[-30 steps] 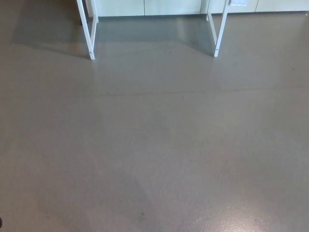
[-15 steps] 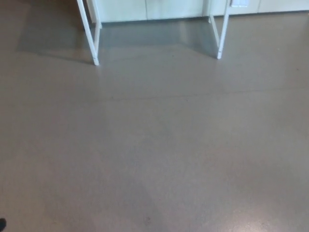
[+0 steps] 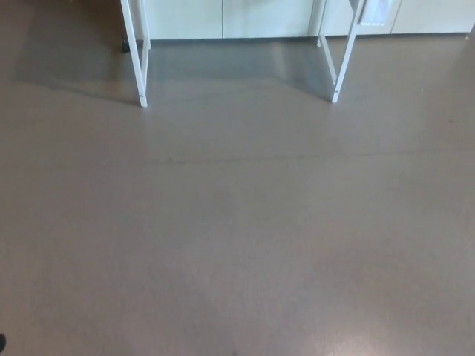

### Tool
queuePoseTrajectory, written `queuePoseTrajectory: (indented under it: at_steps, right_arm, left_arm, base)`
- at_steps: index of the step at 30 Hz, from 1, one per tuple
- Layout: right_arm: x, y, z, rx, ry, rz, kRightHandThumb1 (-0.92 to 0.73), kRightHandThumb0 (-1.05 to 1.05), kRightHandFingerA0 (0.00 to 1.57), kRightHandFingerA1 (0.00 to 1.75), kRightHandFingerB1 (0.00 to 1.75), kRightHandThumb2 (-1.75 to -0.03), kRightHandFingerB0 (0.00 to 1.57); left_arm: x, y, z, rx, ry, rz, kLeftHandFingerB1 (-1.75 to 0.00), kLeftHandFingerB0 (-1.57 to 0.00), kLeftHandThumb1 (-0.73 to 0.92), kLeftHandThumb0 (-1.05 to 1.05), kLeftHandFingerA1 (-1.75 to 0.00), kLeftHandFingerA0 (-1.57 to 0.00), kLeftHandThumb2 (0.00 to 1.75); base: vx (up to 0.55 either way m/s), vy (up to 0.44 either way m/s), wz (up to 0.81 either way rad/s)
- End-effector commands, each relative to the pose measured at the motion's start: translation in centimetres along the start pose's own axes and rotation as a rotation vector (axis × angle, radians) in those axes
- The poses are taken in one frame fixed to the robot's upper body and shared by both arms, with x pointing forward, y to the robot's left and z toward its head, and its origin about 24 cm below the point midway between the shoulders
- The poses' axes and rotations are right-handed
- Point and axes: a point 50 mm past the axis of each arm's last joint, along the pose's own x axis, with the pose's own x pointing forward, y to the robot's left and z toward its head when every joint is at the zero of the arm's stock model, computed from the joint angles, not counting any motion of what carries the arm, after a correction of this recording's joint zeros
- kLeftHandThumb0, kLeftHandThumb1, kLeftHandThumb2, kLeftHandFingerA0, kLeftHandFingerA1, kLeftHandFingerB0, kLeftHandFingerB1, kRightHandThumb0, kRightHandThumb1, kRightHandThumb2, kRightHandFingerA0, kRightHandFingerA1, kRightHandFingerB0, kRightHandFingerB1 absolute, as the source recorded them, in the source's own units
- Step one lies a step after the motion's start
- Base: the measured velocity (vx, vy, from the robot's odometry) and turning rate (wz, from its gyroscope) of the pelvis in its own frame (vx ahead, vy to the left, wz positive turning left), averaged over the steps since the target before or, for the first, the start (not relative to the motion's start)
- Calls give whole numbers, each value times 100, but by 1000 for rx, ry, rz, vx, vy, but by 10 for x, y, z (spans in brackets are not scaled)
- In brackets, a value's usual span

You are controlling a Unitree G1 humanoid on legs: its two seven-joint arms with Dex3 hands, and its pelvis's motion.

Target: The robot walks towards a desk on which a shovel is kept on the left hand side and a container is kept on the right hand side. The robot picks up the shovel using its left hand and places it in the container.

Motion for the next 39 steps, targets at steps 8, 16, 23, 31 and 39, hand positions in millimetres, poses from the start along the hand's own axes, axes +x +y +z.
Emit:
queuePoseTrajectory:
  at_steps: [8, 16, 23, 31, 39]
  right_arm:
    - [3, -3, 4, -31, -37, 8, -49, -36, 53, 53, 45, -68, 35]
    - [1, -1, 1, -25, -31, 20, -57, -29, 54, 46, 38, -57, 38]
    - [3, 1, -1, -29, -21, 23, -50, -35, 51, 51, 44, -68, 36]
    - [3, 4, -1, -35, -21, 30, -48, -36, 53, 52, 45, -68, 35]
    - [3, 4, -4, -52, -5, 41, -50, -34, 55, 52, 45, -67, 37]
  left_arm:
    - [-1, 1, 4, 13, -36, 2, -51, -22, 43, -9, -60, -38, 89]
    - [-1, -4, 5, 26, -45, -2, -36, -35, 60, -15, -45, -45, 60]
    - [-2, 0, 7, 64, -44, 5, -36, -34, 59, -17, -45, -45, 61]
    - [-3, 3, 7, 66, -49, 13, -37, -36, 58, -17, -46, -48, 61]
    - [-3, 5, 7, 79, -41, 3, -52, -24, 41, -10, -59, -38, 87]
  base:
    - [217, -59, 12]
    - [280, -200, 24]
    - [283, 20, -13]
    - [292, 203, -15]
    - [177, -6, 9]
